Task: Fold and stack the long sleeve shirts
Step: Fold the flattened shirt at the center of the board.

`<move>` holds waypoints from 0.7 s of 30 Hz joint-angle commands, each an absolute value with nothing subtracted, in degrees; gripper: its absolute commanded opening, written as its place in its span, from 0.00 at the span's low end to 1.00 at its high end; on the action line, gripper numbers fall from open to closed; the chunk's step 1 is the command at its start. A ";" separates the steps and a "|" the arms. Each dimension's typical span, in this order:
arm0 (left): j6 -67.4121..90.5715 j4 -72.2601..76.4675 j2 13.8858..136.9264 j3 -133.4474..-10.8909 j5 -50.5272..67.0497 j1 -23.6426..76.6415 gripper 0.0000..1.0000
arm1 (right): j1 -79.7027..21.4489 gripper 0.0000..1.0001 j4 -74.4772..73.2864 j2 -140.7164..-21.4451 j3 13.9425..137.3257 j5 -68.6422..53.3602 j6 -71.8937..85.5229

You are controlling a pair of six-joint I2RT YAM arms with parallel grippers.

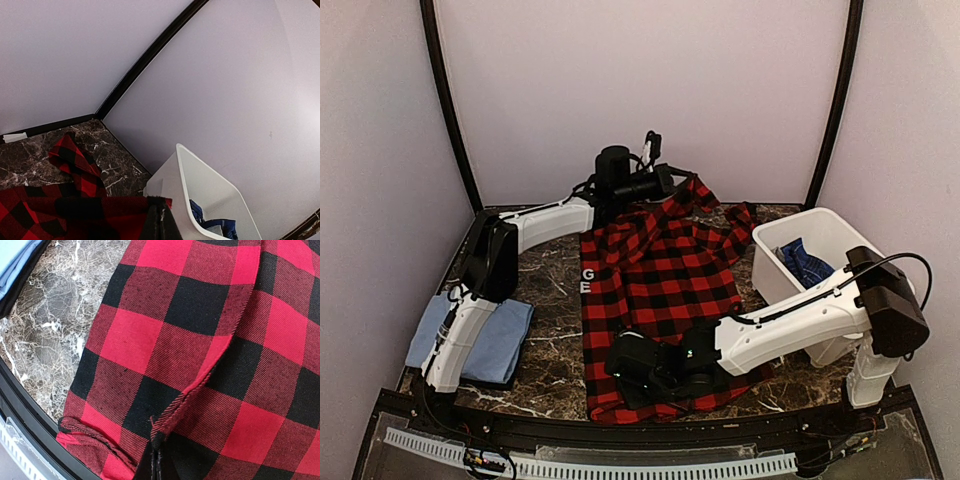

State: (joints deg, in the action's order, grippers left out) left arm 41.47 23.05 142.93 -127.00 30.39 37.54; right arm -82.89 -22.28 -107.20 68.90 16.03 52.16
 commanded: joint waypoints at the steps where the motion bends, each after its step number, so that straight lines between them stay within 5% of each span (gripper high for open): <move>1: 43.82 28.69 142.15 -126.91 34.46 37.88 0.00 | -83.99 0.00 -20.84 -107.38 69.62 15.10 51.42; 9: 45.75 31.35 141.86 -126.35 38.94 38.33 0.00 | -83.98 0.02 -20.71 -107.50 69.28 15.29 51.49; 16: 45.45 30.46 142.13 -124.74 38.47 38.37 0.00 | -83.90 0.43 -22.25 -105.07 69.17 18.64 51.27; 21: 45.93 29.92 143.15 -124.29 38.23 38.03 0.00 | -83.03 0.59 -25.68 -100.27 69.84 22.87 50.49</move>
State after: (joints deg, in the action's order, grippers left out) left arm 45.47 28.64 142.98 -124.86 37.50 38.04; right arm -83.37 -23.53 -106.00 68.90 18.04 51.07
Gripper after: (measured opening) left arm 0.007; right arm 0.557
